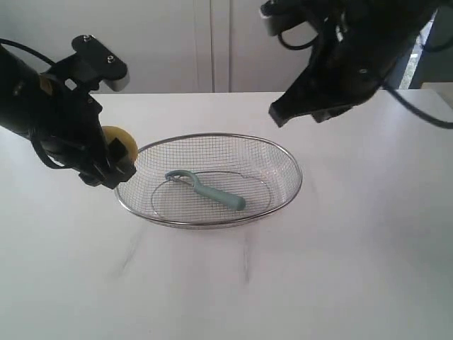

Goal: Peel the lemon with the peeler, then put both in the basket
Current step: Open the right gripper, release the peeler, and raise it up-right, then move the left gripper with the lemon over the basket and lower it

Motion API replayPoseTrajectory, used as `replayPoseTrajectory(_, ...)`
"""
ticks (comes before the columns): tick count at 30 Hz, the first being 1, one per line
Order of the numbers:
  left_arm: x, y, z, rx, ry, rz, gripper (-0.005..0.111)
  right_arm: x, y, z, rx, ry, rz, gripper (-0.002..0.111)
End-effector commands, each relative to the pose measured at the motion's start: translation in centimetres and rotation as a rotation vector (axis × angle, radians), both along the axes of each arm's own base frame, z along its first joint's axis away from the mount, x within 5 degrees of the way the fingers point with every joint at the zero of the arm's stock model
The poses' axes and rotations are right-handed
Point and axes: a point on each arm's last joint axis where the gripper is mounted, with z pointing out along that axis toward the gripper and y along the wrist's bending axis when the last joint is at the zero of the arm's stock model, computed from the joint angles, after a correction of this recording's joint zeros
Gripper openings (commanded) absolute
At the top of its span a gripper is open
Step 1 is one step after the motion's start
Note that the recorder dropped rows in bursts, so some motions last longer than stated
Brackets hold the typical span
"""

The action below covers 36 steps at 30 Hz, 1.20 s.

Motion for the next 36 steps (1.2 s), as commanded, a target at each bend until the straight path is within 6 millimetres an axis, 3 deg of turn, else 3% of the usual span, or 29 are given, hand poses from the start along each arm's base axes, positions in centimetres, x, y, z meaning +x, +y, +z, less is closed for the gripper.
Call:
replayPoseTrajectory(1,0.3,-0.3,0.5,-0.035,-0.043,0.004,0.000,-3.1,-2.4,2.9,-0.035,0.011,-0.014,0.000)
replayPoseTrajectory(5,1.3,-0.8,0.0,-0.061,-0.091,0.009,0.000,-5.1,-3.6,3.9,-0.030,-0.029,0.014,0.000)
replayPoseTrajectory(10,2.8,-1.6,-1.1,-0.089,-0.143,0.015,0.000,-6.4,-4.6,3.7,-0.042,-0.035,0.010,0.000)
replayPoseTrajectory(19,6.0,-3.3,-4.0,-0.149,-0.261,0.030,0.000,-6.7,-4.8,2.5,-0.061,-0.020,0.016,0.000)
replayPoseTrajectory(25,7.7,-4.5,-6.0,-0.072,-0.064,0.050,0.000,-6.7,-4.7,2.3,-0.057,-0.018,0.010,0.000)
replayPoseTrajectory(32,10.7,-6.5,-5.0,0.022,0.122,0.034,0.000,-6.5,-4.6,2.4,-0.037,-0.040,0.005,0.000)
replayPoseTrajectory(36,11.5,-7.0,-6.1,0.076,0.215,0.028,0.000,-6.5,-4.6,2.3,-0.037,-0.040,0.005,0.000)
